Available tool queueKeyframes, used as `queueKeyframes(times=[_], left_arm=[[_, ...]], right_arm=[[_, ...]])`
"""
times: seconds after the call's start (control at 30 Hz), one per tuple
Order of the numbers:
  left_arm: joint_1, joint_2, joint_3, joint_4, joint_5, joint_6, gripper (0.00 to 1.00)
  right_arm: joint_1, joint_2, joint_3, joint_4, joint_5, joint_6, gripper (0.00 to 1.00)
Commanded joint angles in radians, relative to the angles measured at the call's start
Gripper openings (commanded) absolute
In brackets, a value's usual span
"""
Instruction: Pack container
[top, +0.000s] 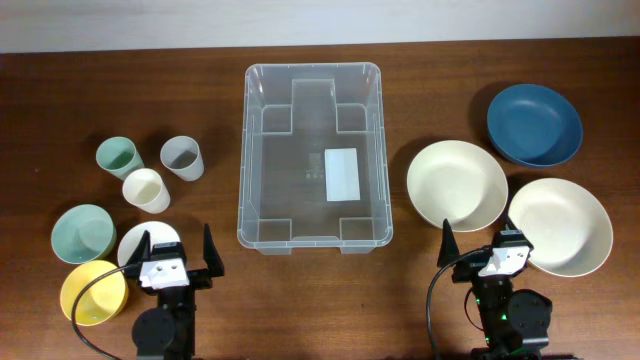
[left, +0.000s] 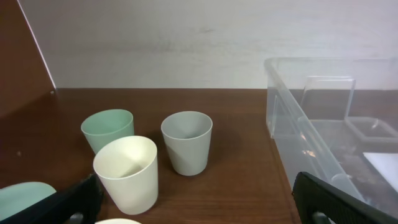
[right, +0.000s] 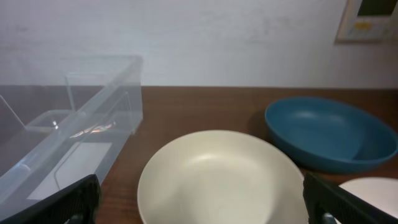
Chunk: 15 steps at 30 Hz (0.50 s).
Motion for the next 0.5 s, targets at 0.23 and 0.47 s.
queueKeyframes(times=[0.23, 0.47], left_arm=[[0.003, 0.124, 0.165, -0.084, 0.004, -0.061, 1.00], [0.004, 0.388, 0.414, -0.181, 0.004, -0.060, 1.00]], right_arm=[[0.005, 0.233, 0.191, -0.014, 0.024, 0.047, 0.99], [-0.015, 0.562, 0.568, -0.264, 0.027, 0.047, 0.99]])
